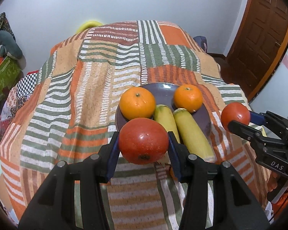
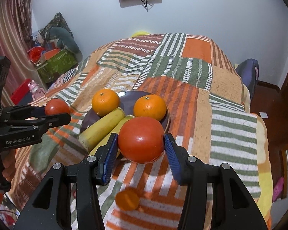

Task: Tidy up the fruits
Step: 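Lift both held tomatoes and carry them over the purple plate, then lower both tomatoes onto the plate beside the oranges and open both grippers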

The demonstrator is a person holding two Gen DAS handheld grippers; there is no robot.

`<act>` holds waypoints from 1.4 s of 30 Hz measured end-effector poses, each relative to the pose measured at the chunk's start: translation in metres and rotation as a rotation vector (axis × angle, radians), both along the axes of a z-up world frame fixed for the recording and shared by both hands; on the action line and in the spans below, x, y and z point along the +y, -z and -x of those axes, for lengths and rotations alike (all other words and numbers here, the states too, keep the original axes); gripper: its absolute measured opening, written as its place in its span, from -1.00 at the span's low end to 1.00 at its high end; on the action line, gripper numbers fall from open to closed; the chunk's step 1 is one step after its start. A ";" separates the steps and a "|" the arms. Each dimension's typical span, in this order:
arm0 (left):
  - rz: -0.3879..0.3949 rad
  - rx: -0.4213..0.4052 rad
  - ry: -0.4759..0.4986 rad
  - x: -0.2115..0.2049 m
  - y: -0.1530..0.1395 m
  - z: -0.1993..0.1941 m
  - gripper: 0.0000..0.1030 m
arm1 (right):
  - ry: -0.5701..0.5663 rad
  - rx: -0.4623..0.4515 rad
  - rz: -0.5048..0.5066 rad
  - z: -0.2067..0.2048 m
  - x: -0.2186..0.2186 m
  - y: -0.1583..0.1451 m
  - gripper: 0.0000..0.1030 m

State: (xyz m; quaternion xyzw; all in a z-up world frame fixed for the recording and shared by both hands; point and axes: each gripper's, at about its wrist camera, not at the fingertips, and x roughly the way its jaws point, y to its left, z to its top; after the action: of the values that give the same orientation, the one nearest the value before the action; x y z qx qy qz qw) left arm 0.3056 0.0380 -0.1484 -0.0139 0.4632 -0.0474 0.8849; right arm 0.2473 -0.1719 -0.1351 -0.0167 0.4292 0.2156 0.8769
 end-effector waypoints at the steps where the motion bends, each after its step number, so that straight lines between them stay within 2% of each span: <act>1: -0.002 0.005 -0.002 0.000 0.002 -0.004 -0.08 | -0.001 0.002 0.004 -0.002 0.002 0.002 -0.11; 12: 0.025 0.100 -0.035 0.010 0.042 -0.041 -0.08 | -0.007 0.045 0.042 -0.020 0.011 0.025 -0.11; 24: 0.008 0.113 -0.032 0.005 0.054 -0.048 -0.08 | -0.022 0.053 0.059 -0.029 0.018 0.032 -0.11; 30: -0.014 0.083 -0.039 0.004 0.049 -0.046 0.08 | -0.028 0.066 0.051 -0.032 0.019 0.033 -0.09; 32: -0.044 0.059 -0.045 0.003 0.046 -0.042 0.31 | -0.027 0.075 0.042 -0.032 0.019 0.033 -0.08; 33: -0.056 0.040 -0.047 0.002 0.043 -0.038 0.34 | -0.023 0.081 0.044 -0.032 0.019 0.032 -0.08; 35: -0.054 0.029 -0.039 0.002 0.041 -0.035 0.37 | -0.018 0.088 0.042 -0.031 0.018 0.032 -0.06; 39: -0.021 0.031 -0.022 0.003 0.033 -0.026 0.40 | -0.017 0.070 0.045 -0.025 0.017 0.024 0.14; 42: -0.019 0.006 -0.018 0.002 0.022 -0.015 0.40 | -0.016 0.053 0.041 -0.019 0.016 0.017 0.16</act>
State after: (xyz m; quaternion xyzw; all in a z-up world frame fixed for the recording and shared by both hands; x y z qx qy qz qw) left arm 0.3203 0.0403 -0.1700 -0.0100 0.4661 -0.0348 0.8840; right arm 0.2666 -0.1561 -0.1517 -0.0326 0.4565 0.2141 0.8630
